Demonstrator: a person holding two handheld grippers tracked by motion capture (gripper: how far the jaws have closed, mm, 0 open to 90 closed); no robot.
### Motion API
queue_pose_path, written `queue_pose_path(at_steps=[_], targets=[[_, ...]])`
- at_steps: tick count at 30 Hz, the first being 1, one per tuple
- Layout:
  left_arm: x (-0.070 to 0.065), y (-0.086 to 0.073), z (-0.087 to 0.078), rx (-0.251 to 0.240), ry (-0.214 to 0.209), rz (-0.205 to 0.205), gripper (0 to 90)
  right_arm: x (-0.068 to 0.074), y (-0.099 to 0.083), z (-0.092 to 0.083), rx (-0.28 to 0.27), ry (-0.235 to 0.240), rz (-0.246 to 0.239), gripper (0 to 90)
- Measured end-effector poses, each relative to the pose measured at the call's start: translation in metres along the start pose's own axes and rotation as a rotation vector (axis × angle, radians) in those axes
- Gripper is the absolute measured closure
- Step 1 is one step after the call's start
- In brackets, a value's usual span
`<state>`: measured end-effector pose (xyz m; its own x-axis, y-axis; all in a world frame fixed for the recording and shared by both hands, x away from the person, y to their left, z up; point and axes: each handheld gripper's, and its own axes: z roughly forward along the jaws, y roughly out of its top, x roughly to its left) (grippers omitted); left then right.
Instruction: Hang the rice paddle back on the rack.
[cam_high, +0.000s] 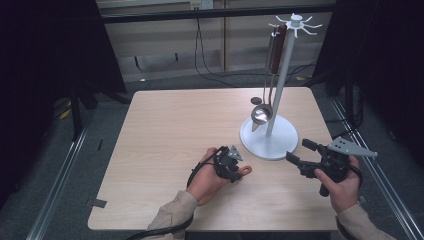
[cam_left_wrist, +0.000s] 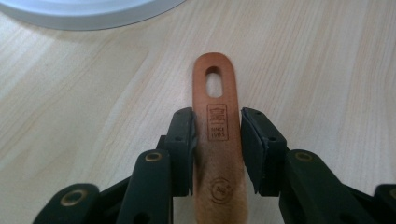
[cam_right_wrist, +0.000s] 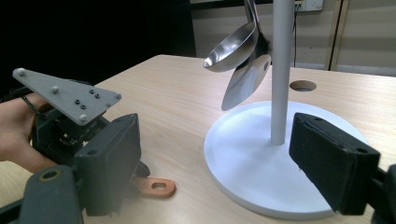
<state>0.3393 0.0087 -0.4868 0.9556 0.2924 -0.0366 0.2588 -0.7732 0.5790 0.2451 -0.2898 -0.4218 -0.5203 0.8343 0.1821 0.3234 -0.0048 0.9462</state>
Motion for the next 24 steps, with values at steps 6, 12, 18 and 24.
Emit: queue_pose_path(at_steps=[6,12,18,24], targets=[[0.005,0.009,0.006,-0.038,0.016,-0.004,53.4,0.002,-0.002,0.003,0.013,0.006,0.000,16.8],[0.002,0.016,0.015,-0.035,-0.003,-0.009,59.5,0.000,-0.002,0.003,0.017,0.005,-0.001,16.7],[0.000,0.020,0.015,-0.006,0.025,-0.021,66.0,0.001,-0.004,0.006,0.026,0.007,0.006,16.9],[0.005,0.024,-0.016,-0.176,0.058,-0.137,66.0,0.008,-0.007,0.014,0.040,0.034,0.019,18.6]])
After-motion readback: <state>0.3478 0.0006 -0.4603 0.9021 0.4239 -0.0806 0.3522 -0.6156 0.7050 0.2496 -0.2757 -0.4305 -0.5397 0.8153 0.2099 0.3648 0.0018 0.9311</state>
